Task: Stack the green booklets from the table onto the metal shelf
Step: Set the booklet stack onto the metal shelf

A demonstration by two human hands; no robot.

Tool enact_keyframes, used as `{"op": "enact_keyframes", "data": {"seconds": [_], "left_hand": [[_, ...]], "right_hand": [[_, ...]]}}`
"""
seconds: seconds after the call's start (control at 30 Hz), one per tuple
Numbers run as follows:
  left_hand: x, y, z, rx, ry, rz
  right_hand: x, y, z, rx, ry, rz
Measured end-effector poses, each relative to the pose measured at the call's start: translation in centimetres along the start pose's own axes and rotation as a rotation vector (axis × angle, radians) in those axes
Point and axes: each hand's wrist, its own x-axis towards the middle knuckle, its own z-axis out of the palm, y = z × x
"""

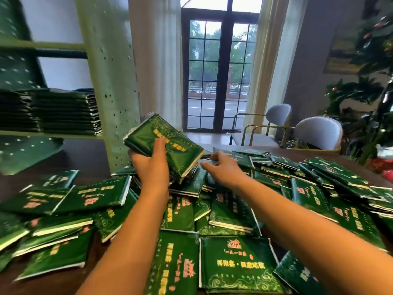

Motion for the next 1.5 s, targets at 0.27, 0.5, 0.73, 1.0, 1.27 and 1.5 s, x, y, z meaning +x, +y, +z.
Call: {"op": "enact_keyframes", "data": {"seconds": [0.27, 0.5, 0.73, 1.0, 1.27, 1.5], "left_hand": [[0.6, -0.4, -0.7, 0.018, -0.015, -0.170], [0.1, 1.3, 0.0, -0.104, -0.140, -0.357], [0.1, 4.2, -0.4, 0.138, -0.327, -0.398], [-3.3, 5.6, -3.6, 0.410, -0.564, -0.336], [-7.2, 5.4, -6.8, 0.296, -0.544, -0.272], [-8.9, 5.6, -8.7, 0.307, -0.640, -0.255]], "right_hand": [[0.5, -0.4, 1.1, 0.111, 0.051, 0.083], [-1.2, -0.4, -0.9, 0.491, 0.237, 0.073], [-2.8, -1.7, -3.7, 0.744, 0.426, 0.002], [-7.5, -5.3, -2.8, 0.719, 0.270, -0.073], [-12.4, -6.1, 0.8, 0.577, 0.298, -0.246], [-15.1, -6.1, 2.4, 0.473, 0.311, -0.300]]}}
